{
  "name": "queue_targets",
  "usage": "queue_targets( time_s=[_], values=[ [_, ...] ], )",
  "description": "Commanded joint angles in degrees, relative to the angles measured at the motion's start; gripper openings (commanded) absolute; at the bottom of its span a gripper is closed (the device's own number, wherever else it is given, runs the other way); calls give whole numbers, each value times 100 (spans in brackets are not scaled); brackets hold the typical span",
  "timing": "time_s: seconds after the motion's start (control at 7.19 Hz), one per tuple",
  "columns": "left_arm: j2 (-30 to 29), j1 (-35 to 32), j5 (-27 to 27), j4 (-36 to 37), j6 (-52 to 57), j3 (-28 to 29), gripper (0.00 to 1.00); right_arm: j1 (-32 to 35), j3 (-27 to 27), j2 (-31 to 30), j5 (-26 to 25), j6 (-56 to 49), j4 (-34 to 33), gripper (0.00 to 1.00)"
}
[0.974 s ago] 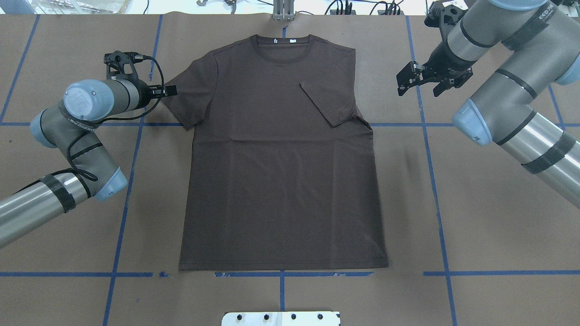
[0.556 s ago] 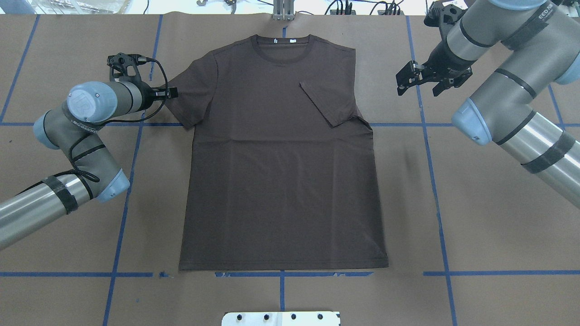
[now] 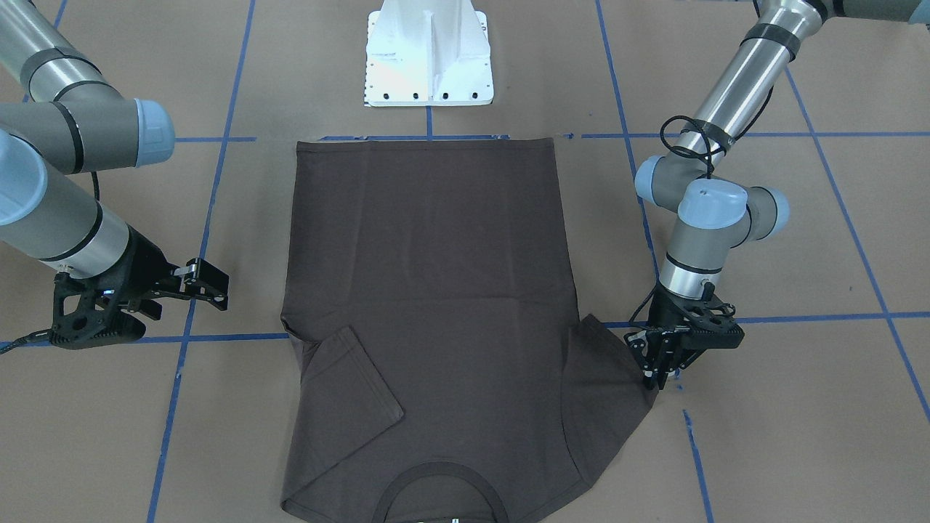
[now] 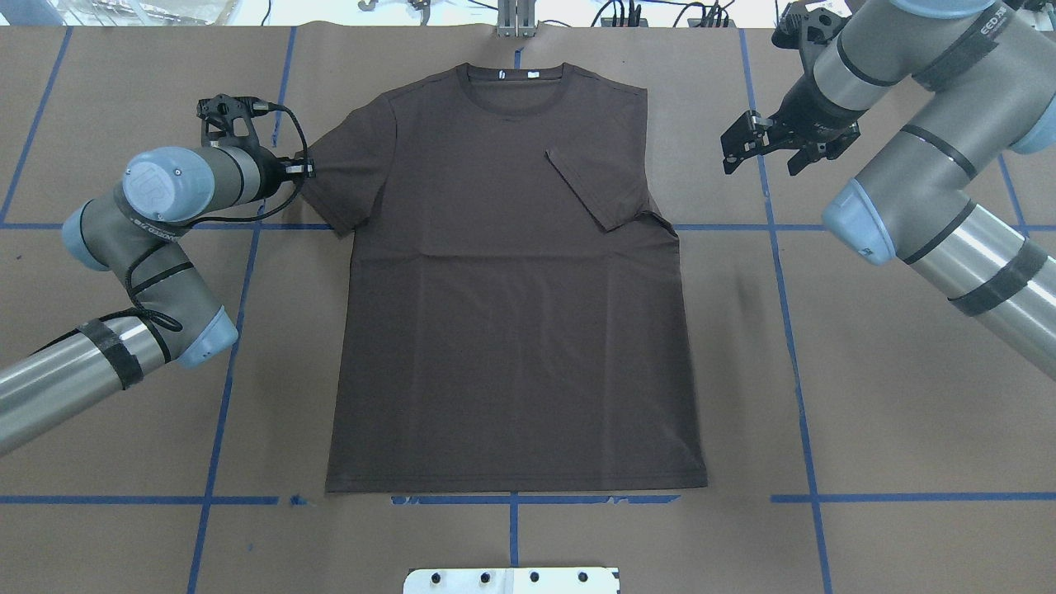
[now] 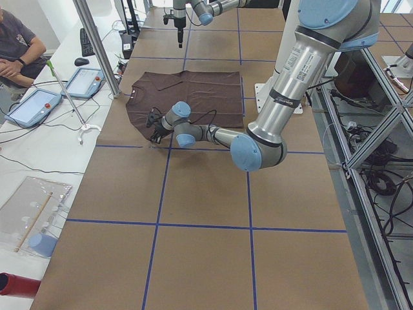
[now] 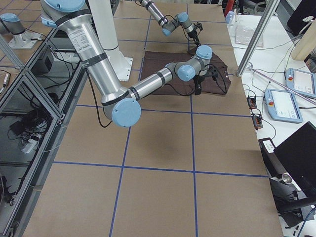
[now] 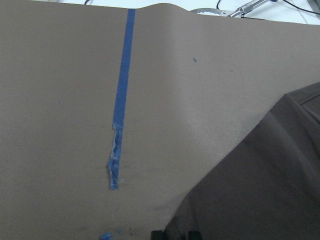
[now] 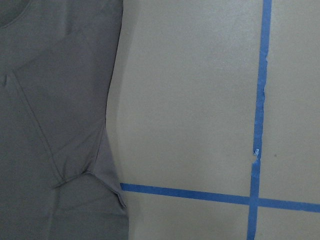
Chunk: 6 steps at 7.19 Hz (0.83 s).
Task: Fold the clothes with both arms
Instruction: 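Grasp the sleeve nearest the left gripper and fold it inward over the body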
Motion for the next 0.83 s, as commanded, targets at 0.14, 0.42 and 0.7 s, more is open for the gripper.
queue_targets(
  time_s=[0.14,0.42,0.7],
  values=[
    [-8,-1,-47,423,2,-544,0,9,-6,-4,0,-7,0,100],
    [-541,8,-47,1485,-77,-854,0,9,11,-4,0,2,0,100],
    [-1313,366,-12,2407,-732,-768,0,9,11,-4,-9,2,0,100]
  ],
)
